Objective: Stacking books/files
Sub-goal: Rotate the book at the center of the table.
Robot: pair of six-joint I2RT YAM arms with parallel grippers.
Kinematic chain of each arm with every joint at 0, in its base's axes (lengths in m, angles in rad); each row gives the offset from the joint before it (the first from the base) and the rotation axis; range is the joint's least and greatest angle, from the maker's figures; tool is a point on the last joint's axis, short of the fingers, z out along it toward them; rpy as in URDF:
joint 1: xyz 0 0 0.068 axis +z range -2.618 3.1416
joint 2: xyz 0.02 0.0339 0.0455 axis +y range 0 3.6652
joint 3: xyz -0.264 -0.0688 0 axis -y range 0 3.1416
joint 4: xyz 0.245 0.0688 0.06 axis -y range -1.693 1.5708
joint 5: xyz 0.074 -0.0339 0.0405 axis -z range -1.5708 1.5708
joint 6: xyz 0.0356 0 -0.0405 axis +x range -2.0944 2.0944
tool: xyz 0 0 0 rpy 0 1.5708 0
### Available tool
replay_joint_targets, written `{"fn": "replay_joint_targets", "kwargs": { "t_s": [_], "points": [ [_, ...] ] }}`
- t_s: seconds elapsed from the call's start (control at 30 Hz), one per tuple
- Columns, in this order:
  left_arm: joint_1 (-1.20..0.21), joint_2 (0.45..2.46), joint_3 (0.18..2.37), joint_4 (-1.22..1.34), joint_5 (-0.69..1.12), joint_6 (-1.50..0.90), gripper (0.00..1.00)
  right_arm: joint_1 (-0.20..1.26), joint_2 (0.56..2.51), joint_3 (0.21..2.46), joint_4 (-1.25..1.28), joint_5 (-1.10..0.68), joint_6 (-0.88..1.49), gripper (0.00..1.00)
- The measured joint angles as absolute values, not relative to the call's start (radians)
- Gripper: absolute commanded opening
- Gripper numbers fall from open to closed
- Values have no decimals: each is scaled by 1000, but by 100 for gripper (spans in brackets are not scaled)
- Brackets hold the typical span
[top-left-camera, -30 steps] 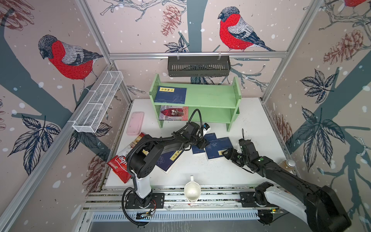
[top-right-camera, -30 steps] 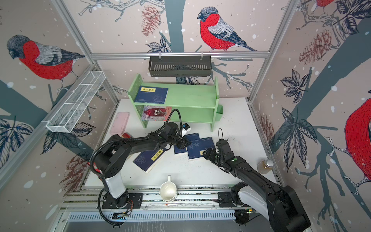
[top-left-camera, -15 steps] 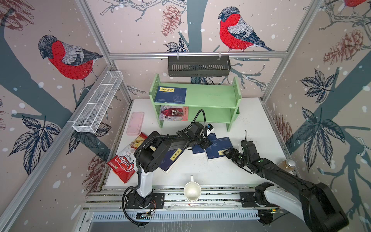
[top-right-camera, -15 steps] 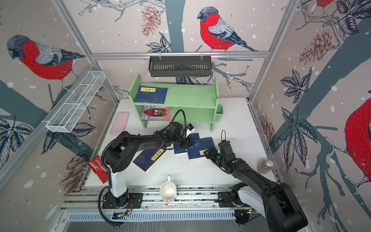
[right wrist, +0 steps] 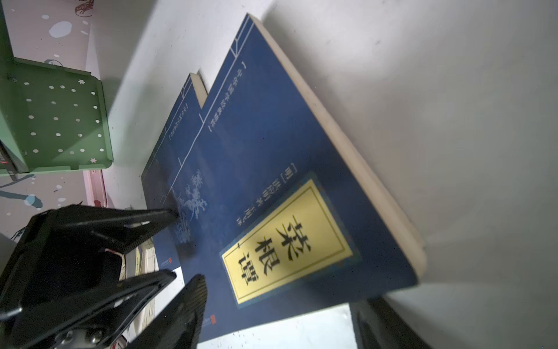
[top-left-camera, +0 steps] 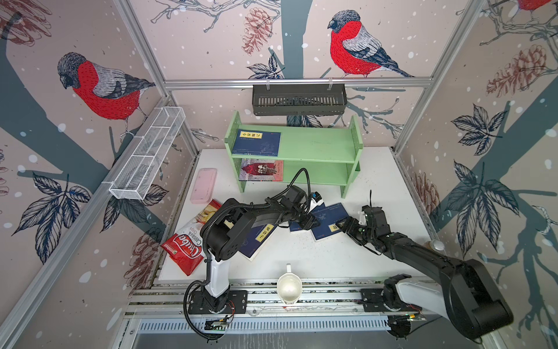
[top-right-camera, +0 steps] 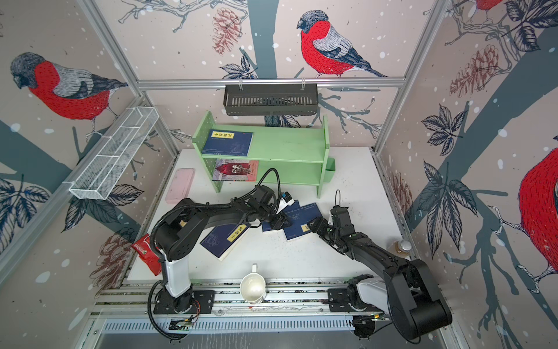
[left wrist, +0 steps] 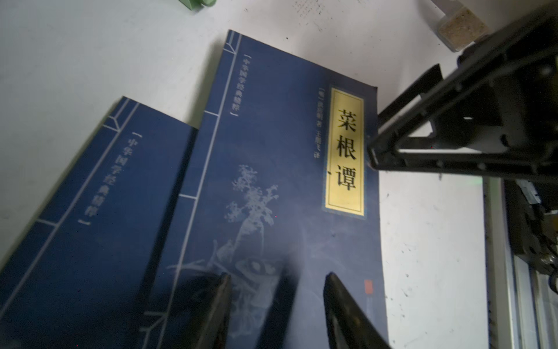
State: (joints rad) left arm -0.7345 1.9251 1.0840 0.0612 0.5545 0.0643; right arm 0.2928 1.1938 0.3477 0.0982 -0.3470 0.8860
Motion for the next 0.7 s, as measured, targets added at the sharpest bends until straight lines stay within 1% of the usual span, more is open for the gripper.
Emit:
{"fn": "replay_joint_targets", "kwargs": {
  "t_s": [0.23, 0.33, 0.4, 0.5, 0.7],
  "points": [
    [-735, 1890, 1056, -21, 662, 76, 50, 271, 1273, 423, 55, -341, 808, 76],
    [-734, 1843, 1043, -51, 670, 80, 51, 266, 1276, 426, 54, -337, 790, 76],
    [-733, 1797, 1036, -47, 648, 86, 53, 266, 1265, 415, 56, -335, 786, 76],
    [-733, 1772, 1056, -23, 582, 86, 53, 265, 1220, 385, 53, -327, 787, 76],
    [-733, 1873, 1148, -4, 460, 63, 53, 268, 1152, 359, 19, -329, 791, 76]
  ]
}}
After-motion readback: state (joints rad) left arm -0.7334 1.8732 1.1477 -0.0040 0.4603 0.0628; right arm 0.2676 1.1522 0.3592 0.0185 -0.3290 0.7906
